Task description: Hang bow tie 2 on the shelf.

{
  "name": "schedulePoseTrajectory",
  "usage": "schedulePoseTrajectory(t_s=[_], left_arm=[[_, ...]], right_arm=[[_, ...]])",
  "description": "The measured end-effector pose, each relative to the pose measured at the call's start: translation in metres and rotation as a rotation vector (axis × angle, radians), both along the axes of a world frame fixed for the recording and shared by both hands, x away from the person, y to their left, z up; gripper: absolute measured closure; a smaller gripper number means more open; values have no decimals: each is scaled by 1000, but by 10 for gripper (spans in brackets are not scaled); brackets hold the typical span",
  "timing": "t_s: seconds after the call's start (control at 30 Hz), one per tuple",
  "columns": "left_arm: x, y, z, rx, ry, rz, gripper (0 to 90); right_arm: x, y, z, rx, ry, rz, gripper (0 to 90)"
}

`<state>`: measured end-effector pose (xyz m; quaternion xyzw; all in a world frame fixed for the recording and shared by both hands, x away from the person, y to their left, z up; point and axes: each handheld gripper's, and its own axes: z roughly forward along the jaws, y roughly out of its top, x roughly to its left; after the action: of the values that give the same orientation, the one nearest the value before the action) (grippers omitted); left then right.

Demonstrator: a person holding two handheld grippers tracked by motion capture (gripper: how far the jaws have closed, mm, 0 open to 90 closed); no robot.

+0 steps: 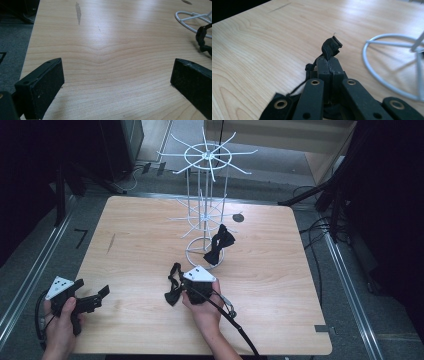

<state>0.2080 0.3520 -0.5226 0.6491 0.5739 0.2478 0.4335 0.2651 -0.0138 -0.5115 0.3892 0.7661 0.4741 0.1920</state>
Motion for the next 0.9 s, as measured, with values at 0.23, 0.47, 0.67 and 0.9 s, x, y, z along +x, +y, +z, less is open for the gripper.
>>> schedulePoseTrajectory(t_s=[0.23, 0.47, 0.67, 0.9], left_arm=[[0, 0, 0, 0, 1, 0, 0], [0, 0, 0, 3, 1, -1, 0], [0, 0, 0, 1, 1, 0, 0], [0, 0, 0, 3, 1, -1, 0]], right_arm=[[-2, -16, 16, 0, -60, -15, 900], [-4, -28, 29, 0, -100, -28, 900], [-5, -37, 39, -11, -129, -31, 900], [-8, -46, 52, -13, -164, -43, 900]])
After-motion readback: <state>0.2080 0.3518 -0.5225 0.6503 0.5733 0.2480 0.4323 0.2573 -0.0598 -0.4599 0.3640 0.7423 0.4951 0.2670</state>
